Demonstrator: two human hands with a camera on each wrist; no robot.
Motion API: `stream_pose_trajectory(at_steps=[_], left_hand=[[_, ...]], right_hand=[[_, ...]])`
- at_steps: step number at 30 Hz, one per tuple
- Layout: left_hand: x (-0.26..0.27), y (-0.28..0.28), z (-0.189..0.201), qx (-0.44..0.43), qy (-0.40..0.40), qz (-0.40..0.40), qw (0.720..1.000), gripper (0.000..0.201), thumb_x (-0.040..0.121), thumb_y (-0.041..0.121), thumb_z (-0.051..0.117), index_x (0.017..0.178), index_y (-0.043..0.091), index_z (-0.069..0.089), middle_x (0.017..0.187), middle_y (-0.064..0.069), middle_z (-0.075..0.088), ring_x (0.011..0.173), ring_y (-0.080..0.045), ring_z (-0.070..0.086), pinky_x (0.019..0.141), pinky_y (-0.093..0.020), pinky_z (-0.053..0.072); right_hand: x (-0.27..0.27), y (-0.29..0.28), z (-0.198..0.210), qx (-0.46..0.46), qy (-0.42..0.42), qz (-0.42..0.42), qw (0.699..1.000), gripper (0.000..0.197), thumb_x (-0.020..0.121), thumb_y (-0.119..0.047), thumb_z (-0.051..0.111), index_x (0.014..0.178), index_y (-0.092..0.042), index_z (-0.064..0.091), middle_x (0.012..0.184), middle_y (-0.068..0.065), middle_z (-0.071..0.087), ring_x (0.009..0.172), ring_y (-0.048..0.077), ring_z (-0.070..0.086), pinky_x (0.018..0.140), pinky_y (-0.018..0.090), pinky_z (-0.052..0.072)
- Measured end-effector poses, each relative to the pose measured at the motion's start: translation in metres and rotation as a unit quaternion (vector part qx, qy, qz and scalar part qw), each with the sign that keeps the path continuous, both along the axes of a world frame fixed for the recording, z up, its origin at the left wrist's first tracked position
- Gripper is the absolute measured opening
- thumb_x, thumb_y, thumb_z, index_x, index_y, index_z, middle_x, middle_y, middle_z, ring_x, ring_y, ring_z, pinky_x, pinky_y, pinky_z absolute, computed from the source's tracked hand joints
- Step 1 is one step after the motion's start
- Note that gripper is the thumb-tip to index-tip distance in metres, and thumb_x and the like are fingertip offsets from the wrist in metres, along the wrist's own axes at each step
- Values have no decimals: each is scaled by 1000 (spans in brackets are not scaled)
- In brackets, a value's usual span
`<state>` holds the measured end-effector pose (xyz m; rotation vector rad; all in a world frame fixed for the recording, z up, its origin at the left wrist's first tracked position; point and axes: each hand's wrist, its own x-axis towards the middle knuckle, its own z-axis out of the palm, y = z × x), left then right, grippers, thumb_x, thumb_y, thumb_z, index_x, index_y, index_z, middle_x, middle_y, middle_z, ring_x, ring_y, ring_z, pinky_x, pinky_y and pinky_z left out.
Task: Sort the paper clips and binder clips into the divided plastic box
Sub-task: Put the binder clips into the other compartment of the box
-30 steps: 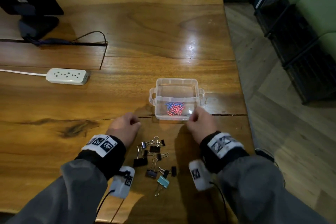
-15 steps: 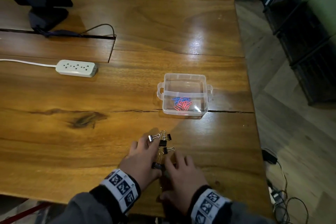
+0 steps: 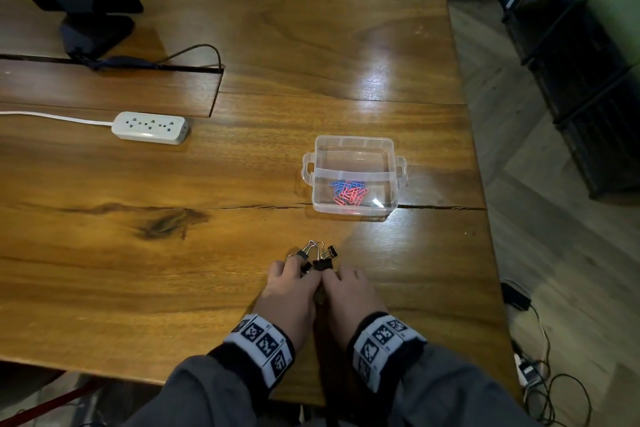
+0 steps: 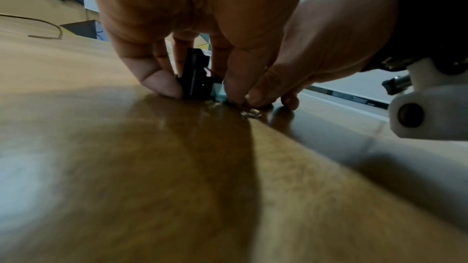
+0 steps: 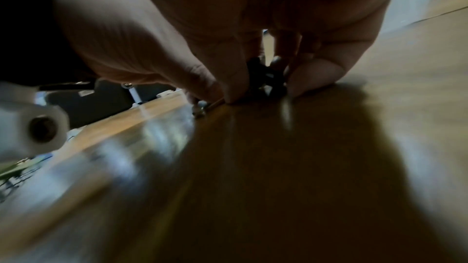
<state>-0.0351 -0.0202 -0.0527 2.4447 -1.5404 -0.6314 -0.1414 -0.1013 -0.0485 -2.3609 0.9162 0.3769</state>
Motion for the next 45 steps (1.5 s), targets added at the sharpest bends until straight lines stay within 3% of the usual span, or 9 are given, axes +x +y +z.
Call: stream_pose_trajectory(at_steps=[9,12,16,23,29,35,37,41,45], left_hand=[[17,-9,3,-22,0,-4,1000,24,81,7,67,101,18,59,118,-3,48,99,-24,45,78,-36,52],[28,-9,8,-55,51,21,997,20,87,9,61,104,19,55,112,3,48,98,-18,49,84,-33,50],[46,-10,16,-47,116,163,979,19,90,12,59,99,24,48,89,8,59,75,-4,57,60,-14,43],[75,-13,21,-152,432,446,769,24,89,-4,53,96,16,63,96,-10,63,73,-23,61,64,-40,56],[84,-3,17,-148,678,494,523,10,86,16,65,92,13,57,74,-6,57,49,-14,46,34,-22,38],[66,-1,9,-91,657,498,559,22,79,11,69,97,12,58,78,-7,55,55,-15,47,35,-23,37],[62,0,7,-85,644,497,575,24,78,12,69,100,11,59,76,-7,54,58,-17,48,39,-26,39],[57,1,7,-60,593,480,643,21,89,17,62,108,9,58,73,-7,53,65,-23,51,57,-37,46],[48,0,8,-23,470,417,778,14,91,26,63,98,15,58,70,-9,62,66,-27,63,69,-49,56]], right_hand=[[-12,-34,-4,82,-51,-202,975,14,89,-15,61,87,-27,54,89,-6,59,79,13,59,65,27,50],[-19,-43,-7,286,-161,-415,849,15,88,-3,59,86,-18,61,90,12,68,75,25,69,68,45,60],[-18,-48,4,467,-217,-528,675,15,88,9,50,88,-2,59,98,21,61,77,32,66,58,38,59],[5,-49,11,459,-213,-498,704,12,86,-2,65,88,-9,55,79,11,61,52,17,55,41,28,45],[-2,-55,16,576,-241,-540,564,27,87,-21,67,108,-7,60,70,6,58,51,14,51,38,21,43],[7,-40,11,602,-237,-554,524,24,85,-6,67,107,-5,59,89,18,59,55,19,57,44,24,54],[7,-45,11,532,-255,-556,586,10,91,-2,56,100,-2,60,75,11,56,52,18,55,43,27,52],[0,-45,11,170,-138,-280,935,11,92,-31,60,99,-23,57,82,-6,60,69,13,58,64,37,54],[9,-33,7,-3,28,78,997,54,83,-55,63,124,-32,35,114,0,58,101,21,55,82,40,52]])
